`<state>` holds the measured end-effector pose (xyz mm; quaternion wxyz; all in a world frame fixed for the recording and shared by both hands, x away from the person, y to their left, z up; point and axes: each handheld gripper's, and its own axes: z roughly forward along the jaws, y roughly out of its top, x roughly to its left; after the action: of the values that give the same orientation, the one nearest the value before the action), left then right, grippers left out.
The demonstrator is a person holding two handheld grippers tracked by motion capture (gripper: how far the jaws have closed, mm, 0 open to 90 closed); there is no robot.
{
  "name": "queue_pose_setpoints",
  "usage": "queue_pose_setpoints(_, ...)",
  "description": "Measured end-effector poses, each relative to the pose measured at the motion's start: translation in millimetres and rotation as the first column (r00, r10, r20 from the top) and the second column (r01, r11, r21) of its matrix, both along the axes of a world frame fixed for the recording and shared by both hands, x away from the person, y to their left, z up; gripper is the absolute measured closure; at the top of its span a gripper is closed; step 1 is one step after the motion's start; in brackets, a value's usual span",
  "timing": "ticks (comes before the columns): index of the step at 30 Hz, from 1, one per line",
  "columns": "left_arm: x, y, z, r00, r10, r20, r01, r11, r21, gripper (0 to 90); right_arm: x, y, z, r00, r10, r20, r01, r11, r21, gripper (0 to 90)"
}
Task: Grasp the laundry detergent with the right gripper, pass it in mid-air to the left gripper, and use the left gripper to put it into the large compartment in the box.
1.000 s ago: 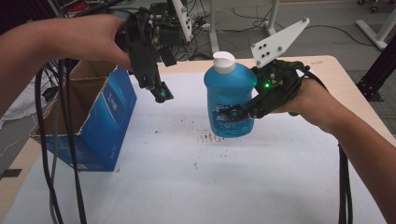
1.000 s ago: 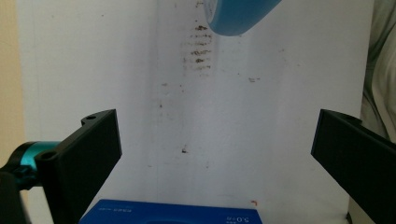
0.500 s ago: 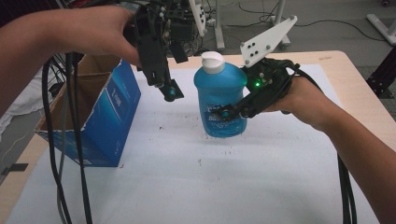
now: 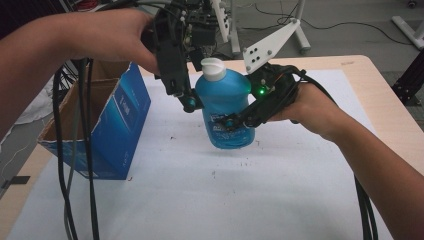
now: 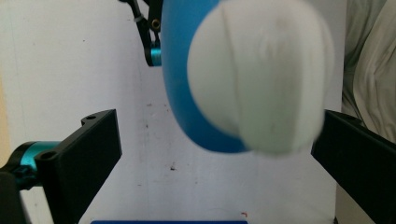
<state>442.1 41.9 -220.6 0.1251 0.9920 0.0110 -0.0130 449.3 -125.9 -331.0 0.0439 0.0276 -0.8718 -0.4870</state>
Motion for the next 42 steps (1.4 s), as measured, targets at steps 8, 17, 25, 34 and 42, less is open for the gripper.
queue_pose_setpoints(8,-0.7,-7.5,0.2,0.9999,-0.012,0.004,0.012,0.9999,-0.003,1.6,-2.3,13.2,3.0,0.9999,0.002,-0.017,-0.002,1.000,-0.004,44.7)
queue_pose_setpoints(17,-0.7,-9.7,-0.1,0.9999,-0.012,0.007,0.012,0.9999,-0.004,2.6,-1.5,17.6,4.7,0.9998,0.002,-0.018,-0.002,1.000,-0.003,44.7)
queue_pose_setpoints(25,-0.7,-9.6,-0.8,0.9997,-0.024,0.009,0.024,0.9997,0.000,10.2,-2.5,19.6,3.7,0.9998,0.006,-0.019,-0.006,1.000,-0.010,44.7)
queue_pose_setpoints(34,-1.1,-10.4,-3.4,0.9994,-0.034,0.012,0.034,0.9993,0.019,17.2,-1.7,18.8,3.7,0.9998,0.006,-0.019,-0.006,1.000,-0.002,44.6)
queue_pose_setpoints(42,-1.5,-13.1,-4.8,0.9986,-0.053,-0.008,0.053,0.9983,0.024,25.2,-2.3,18.7,3.6,0.9997,0.004,-0.022,-0.004,1.000,-0.002,44.6)
